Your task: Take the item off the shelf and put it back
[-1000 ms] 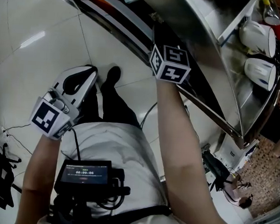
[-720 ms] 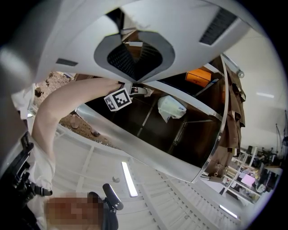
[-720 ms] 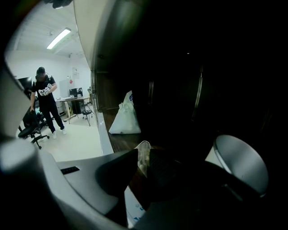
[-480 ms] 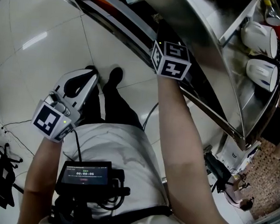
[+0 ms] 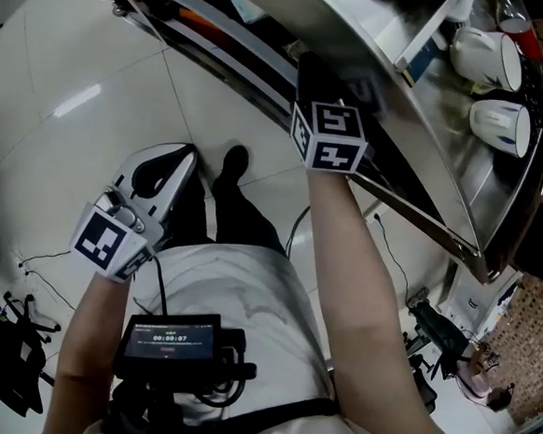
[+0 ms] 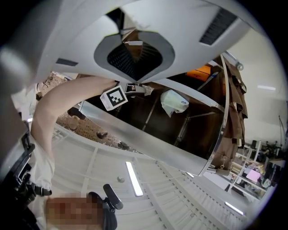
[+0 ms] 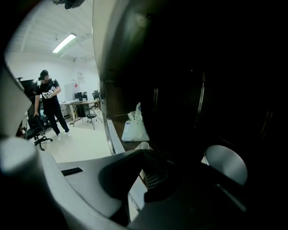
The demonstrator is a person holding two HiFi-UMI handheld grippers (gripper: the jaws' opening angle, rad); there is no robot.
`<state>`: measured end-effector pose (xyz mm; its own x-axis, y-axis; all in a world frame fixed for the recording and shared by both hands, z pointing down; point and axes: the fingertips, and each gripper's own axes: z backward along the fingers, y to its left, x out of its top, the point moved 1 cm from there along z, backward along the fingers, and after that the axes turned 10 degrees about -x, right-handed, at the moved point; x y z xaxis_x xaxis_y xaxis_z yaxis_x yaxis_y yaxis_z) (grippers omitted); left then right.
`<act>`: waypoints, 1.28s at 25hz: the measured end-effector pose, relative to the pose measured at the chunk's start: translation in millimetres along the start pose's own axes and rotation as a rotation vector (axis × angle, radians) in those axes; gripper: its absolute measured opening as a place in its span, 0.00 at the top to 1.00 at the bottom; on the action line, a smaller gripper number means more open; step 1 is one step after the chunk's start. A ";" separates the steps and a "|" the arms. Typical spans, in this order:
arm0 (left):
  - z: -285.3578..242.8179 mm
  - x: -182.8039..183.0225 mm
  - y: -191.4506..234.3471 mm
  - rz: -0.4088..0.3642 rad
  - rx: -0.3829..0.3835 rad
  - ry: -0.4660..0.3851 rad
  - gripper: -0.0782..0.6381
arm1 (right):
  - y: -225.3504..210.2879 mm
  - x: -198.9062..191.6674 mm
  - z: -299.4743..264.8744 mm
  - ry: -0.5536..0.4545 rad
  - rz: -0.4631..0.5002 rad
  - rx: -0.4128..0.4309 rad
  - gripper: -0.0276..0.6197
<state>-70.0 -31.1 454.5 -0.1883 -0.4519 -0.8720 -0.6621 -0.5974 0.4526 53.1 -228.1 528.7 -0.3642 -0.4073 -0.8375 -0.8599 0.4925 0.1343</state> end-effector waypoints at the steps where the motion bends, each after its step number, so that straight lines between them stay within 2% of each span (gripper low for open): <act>1: 0.5 3.0 -2.2 -0.007 -0.002 0.002 0.88 | 2.1 1.2 6.0 -0.004 -0.003 0.011 0.95; 8: 14.3 30.6 -13.7 -0.063 -0.014 0.005 0.88 | 22.5 7.8 64.2 -0.029 -0.010 0.104 0.95; 15: 22.1 60.9 -19.3 -0.170 -0.038 -0.013 0.88 | 39.4 33.2 125.1 -0.114 -0.036 0.176 0.95; 19: 18.6 80.1 -31.7 -0.172 -0.065 -0.018 0.88 | 55.1 50.6 154.6 -0.166 -0.074 0.230 0.95; 25: 19.2 105.2 -48.4 -0.227 -0.093 -0.026 0.88 | 69.0 84.6 194.7 -0.263 -0.049 0.292 0.95; 32: 28.5 127.1 -64.2 -0.266 -0.105 -0.038 0.88 | 77.1 121.4 237.2 -0.323 -0.043 0.343 0.95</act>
<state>-72.1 -31.3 309.3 -0.0464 -0.2460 -0.9681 -0.6139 -0.7576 0.2219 27.5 -57.2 311.8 -0.1542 -0.1998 -0.9676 -0.6840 0.7283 -0.0414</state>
